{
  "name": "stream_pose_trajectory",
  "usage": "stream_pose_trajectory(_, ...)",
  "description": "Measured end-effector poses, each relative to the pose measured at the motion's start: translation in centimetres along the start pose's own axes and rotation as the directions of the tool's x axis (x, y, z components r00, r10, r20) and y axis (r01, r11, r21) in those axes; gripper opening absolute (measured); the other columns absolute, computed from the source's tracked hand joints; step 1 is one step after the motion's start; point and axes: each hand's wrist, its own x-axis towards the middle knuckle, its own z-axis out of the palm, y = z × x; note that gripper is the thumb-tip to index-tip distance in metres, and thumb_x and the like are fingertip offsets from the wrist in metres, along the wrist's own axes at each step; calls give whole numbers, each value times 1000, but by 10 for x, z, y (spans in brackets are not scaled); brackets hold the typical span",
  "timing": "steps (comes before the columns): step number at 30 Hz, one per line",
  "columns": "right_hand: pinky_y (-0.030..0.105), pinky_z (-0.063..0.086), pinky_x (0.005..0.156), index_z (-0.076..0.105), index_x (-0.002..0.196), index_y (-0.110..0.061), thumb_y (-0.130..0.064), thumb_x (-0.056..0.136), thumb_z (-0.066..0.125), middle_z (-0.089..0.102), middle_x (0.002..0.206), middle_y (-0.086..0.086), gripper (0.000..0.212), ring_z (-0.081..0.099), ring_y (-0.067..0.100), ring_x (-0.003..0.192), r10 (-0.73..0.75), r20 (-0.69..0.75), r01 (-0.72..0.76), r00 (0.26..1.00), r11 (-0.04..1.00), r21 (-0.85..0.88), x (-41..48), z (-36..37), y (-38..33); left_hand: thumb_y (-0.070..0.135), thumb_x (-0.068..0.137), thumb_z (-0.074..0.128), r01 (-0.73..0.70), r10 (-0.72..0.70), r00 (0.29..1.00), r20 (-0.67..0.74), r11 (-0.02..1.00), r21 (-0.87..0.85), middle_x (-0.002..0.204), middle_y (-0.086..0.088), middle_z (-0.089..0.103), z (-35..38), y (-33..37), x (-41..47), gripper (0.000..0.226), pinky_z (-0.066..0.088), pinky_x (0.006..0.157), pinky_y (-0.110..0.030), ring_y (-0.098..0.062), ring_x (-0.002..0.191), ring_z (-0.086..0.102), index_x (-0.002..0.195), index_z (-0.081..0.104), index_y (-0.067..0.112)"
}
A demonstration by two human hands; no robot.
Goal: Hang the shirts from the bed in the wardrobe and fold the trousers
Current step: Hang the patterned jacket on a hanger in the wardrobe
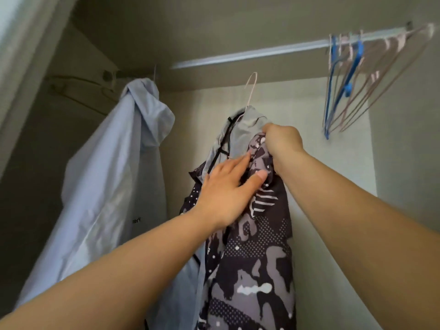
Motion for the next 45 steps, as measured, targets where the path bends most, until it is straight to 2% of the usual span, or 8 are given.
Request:
stream_pose_trajectory(3, 31, 45, 67, 54, 80, -5, -28, 91, 48, 60, 89, 14, 26, 60, 30, 83, -62, -41, 63, 997, 998, 24, 11, 9, -15, 77, 72, 44, -26, 13, 997, 75, 983, 181, 158, 13, 8, -11, 1, 10, 99, 0, 118, -49, -7, 144, 1, 151, 2, 35)
stream_pose_trajectory(6, 29, 37, 66, 52, 82, -6, -24, 92, 46, 55, 89, 11, 22, 57, 30, 86, -139, -64, 137, 988, 990, -33, 16, 18, -31, 63, 75, 62, 21, -48, 996, 74, 942, 335, 159, 8, 4, -12, -8, 21, 108, 3, 116, -53, -15, 145, 1, 151, -7, 28)
stream_pose_trajectory(9, 28, 36, 68, 55, 87, -7, -22, 93, 45, 56, 91, 12, 19, 60, 33, 98, -196, -78, 190, 977, 978, -82, 24, 26, -43, 55, 79, 62, 138, -159, 986, 43, 940, 313, 159, 6, 9, -16, -18, 36, 100, 13, 114, -59, -23, 145, 8, 152, -1, 27)
stream_pose_trajectory(14, 31, 38, 74, 58, 114, 1, -26, 98, 40, 60, 119, 19, 36, 55, 35, 109, -185, -109, 171, 977, 977, -125, 35, 41, -51, 55, 84, 55, 164, -194, 980, 47, 917, 365, 159, 5, 10, -22, -31, 60, 85, 22, 111, -58, -28, 144, 12, 151, 11, 28)
stream_pose_trajectory(21, 35, 44, 86, 60, 112, 1, -28, 98, 41, 61, 118, 20, 38, 56, 36, 109, -195, -124, 182, 973, 977, -109, 55, 59, -51, 33, 100, 31, 143, -184, 981, 59, 895, 422, 159, 7, 9, -18, -51, 83, 45, 17, 108, -66, -28, 144, 9, 144, 36, 26)
stream_pose_trajectory(30, 32, 42, 73, 58, 111, 1, -24, 99, 39, 61, 116, 17, 34, 59, 33, 104, -167, -143, 151, 975, 982, -116, 95, 79, -74, 31, 101, 30, 46, -87, 994, 70, 889, 455, 158, 8, 14, -34, -64, 134, 43, 23, 110, -58, -22, 143, 9, 142, 40, 25)
stream_pose_trajectory(38, 38, 43, 88, 51, 126, -2, -23, 99, 36, 55, 125, 20, 37, 53, 35, 114, -230, -124, 203, 965, 959, -200, 118, 109, -82, 27, 99, 32, 26, -60, 997, 55, 874, 485, 156, 6, 21, -51, -79, 155, 43, 30, 110, -46, -21, 139, 15, 140, 43, 20)
stream_pose_trajectory(45, 36, 39, 94, 48, 130, -7, -21, 98, 36, 50, 134, 15, 37, 48, 30, 122, -143, -6, 135, 990, 942, -309, 123, 144, -86, 23, 98, 33, 68, -119, 991, 64, 851, 520, 155, 1, 21, -82, -101, 149, 45, 26, 113, -42, -25, 138, 16, 143, 39, 19)
